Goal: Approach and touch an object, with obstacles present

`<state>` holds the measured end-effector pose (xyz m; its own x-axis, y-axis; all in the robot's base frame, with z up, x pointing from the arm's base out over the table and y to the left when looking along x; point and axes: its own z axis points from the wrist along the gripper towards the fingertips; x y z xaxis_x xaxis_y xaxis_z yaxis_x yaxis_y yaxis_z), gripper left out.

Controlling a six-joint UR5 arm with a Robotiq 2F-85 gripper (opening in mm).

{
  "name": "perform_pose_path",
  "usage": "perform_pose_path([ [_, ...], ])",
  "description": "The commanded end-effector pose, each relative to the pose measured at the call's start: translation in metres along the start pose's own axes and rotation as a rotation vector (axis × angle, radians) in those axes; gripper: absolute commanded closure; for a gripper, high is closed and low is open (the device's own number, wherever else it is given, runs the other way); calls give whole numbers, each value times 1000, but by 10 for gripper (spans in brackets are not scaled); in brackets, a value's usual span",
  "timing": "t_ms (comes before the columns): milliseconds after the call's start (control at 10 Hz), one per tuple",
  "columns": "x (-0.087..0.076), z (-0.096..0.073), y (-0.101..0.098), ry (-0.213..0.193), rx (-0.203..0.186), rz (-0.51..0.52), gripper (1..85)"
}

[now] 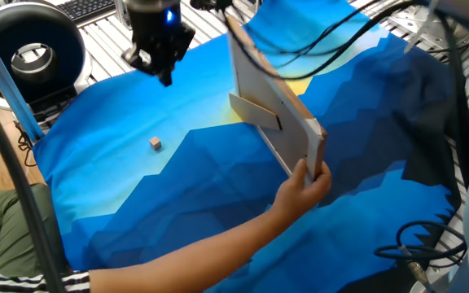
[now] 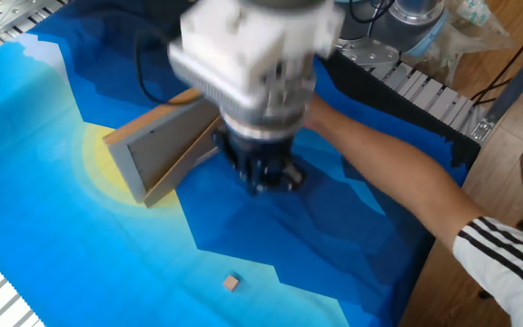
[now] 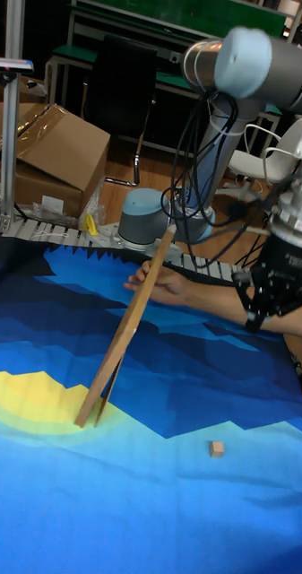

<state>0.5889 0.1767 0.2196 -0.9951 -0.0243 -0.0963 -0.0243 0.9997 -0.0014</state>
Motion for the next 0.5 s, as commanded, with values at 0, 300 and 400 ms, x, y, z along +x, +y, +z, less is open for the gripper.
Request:
perform_pose_path([
  [0,-12,20,6,-43,-19,-14,847],
  [300,13,20,1,52,-2,33,847],
  [400,19,20,-1,75,9,37,847],
])
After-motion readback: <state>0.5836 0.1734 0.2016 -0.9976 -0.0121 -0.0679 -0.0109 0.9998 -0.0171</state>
